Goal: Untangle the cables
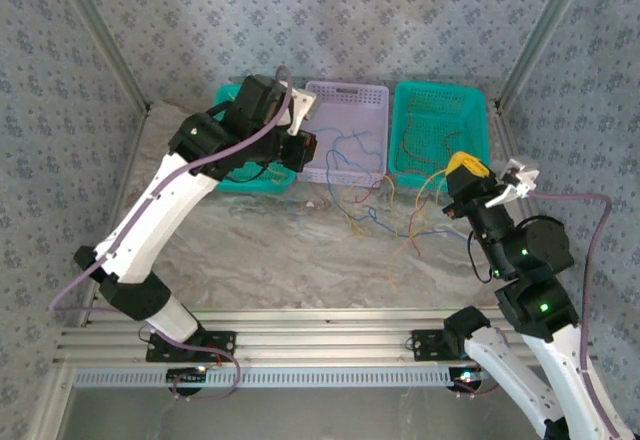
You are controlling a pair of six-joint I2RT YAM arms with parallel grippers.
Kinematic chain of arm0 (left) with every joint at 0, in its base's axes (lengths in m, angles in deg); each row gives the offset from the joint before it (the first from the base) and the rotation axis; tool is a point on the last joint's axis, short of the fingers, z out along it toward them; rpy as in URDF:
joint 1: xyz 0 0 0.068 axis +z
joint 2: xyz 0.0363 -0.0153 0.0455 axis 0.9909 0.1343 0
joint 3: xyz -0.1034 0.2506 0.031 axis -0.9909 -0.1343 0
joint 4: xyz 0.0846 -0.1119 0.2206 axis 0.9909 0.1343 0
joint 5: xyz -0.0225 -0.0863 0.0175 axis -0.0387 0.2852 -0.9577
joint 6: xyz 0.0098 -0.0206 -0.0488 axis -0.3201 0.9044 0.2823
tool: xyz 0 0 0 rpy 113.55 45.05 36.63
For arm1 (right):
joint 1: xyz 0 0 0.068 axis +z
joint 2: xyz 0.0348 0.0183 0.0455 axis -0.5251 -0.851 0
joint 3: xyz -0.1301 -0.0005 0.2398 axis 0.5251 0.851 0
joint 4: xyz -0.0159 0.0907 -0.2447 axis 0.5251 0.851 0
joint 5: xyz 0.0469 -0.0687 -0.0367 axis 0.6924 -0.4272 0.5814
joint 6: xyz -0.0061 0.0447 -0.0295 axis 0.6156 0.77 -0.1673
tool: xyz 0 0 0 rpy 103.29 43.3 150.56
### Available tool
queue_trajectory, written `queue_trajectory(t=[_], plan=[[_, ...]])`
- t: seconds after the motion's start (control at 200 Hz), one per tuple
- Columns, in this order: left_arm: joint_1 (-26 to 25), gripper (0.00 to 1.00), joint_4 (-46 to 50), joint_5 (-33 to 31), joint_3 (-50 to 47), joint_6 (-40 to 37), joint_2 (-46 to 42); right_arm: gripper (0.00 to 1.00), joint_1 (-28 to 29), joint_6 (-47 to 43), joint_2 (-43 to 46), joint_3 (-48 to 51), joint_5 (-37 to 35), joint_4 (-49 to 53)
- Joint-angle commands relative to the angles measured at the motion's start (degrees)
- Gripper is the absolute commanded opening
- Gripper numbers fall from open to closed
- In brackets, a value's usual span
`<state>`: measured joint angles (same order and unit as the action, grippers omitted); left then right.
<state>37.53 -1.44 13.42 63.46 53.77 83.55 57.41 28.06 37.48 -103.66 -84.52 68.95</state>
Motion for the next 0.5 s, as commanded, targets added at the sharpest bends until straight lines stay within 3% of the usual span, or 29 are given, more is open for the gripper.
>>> queue_trajectory(t=[0.0, 0.205, 0.495], plan=[[0.17, 0.0, 1.88, 1.47, 3.99, 0.79, -3.96, 0.0, -0.17, 0.89, 0.11, 0.02, 0.69, 0.42], [0.38, 0.0, -0.01, -1.36, 15.8, -0.96, -3.31, 0.0, -0.19, 1.37, -0.51, -0.1, 1.07, -0.06], [2.93, 0.0, -14.5, -4.51, 23.08, -4.91, 3.89, 0.0, -0.12, 1.91, -0.94, -0.33, 1.77, -0.44]])
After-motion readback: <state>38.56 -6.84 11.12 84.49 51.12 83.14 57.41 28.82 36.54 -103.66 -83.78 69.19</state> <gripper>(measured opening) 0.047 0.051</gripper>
